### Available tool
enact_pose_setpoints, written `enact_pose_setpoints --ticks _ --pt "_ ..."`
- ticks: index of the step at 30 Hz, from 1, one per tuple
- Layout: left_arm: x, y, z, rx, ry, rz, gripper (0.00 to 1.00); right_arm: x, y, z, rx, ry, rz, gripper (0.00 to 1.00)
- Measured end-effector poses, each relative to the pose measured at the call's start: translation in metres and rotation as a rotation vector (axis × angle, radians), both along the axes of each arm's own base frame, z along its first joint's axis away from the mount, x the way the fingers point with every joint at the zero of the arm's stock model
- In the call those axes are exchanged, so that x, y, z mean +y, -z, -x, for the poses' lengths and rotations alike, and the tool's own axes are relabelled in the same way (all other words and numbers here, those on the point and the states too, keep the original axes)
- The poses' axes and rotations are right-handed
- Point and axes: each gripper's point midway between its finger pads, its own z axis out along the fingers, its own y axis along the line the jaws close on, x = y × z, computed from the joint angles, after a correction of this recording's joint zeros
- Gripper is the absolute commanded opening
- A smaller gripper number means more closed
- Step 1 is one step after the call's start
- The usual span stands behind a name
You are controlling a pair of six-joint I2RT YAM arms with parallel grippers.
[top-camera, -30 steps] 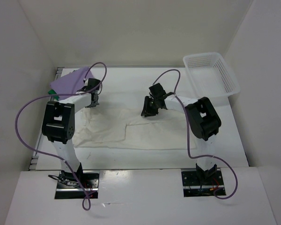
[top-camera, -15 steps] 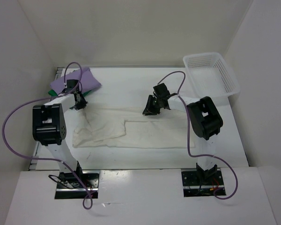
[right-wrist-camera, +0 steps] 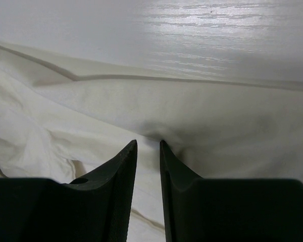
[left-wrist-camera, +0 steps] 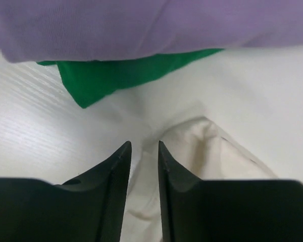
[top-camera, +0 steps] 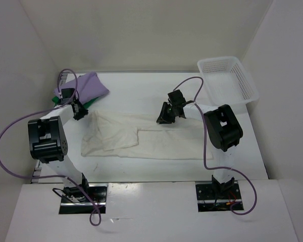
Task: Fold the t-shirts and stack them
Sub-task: Fold the other side of the tshirt into a rectangle
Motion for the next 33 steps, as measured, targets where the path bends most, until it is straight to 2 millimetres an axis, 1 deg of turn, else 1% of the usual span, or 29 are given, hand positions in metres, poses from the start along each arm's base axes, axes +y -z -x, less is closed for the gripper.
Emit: enact_pose_setpoints --ticks 1,4,5,7,8,10,11,12,14,16,19,22,28,32,33 --pt "-0.002 -0.007 0.001 -0.013 0.007 -0.006 0.34 0.0 0.0 0.0 0.0 0.001 0.001 0.33" --pt "-0.015 -0.042 -0.005 -0.093 0.047 -0.062 0.33 0.0 -0.001 0.0 -0.001 0.001 0.001 0.34" --pt "-0.025 -0.054 -0.01 -0.118 0.079 -0.093 0.34 0.0 -0.001 0.0 -0.001 0.001 0.001 0.34" --pt "-0.054 -0.07 -0.021 -0.159 0.158 -0.14 0.37 -0.001 -0.001 0.0 -0.002 0.002 0.002 0.34" --pt "-0.068 -0.074 -0.025 -0.17 0.192 -0.162 0.4 -0.001 -0.001 0.0 -0.002 0.002 0.002 0.34" --pt "-0.094 -0.072 -0.027 -0.163 0.266 -0.197 0.4 -0.001 -0.001 0.0 -0.002 0.001 0.002 0.34" --pt "-0.102 -0.068 -0.026 -0.151 0.292 -0.214 0.4 -0.001 -0.001 0.0 -0.002 0.001 0.002 0.34" --pt "-0.105 -0.062 -0.027 -0.133 0.306 -0.231 0.4 -0.001 -0.001 0.0 -0.002 0.001 0.002 0.34" --pt "-0.101 -0.049 -0.026 -0.091 0.309 -0.263 0.4 -0.001 -0.001 0.0 -0.002 0.001 0.002 0.34" --pt "-0.091 -0.034 -0.023 -0.038 0.295 -0.291 0.4 -0.001 -0.001 0.0 -0.002 0.001 0.002 0.34" --pt "-0.079 -0.019 -0.017 0.023 0.277 -0.33 0.39 -0.001 -0.001 0.0 -0.003 0.0 0.002 0.34" --pt "-0.072 -0.015 -0.014 0.046 0.26 -0.354 0.39 -0.001 -0.001 0.0 -0.003 0.0 0.002 0.34" --pt "-0.067 -0.012 -0.017 0.058 0.243 -0.378 0.36 0.0 -0.001 0.0 -0.004 -0.001 0.002 0.34" --pt "-0.064 -0.013 -0.02 0.059 0.236 -0.393 0.3 0.0 -0.001 0.0 -0.004 -0.002 0.001 0.34" --pt "-0.064 -0.013 -0.022 0.058 0.234 -0.397 0.25 0.0 -0.001 0.0 -0.004 -0.002 0.001 0.34"
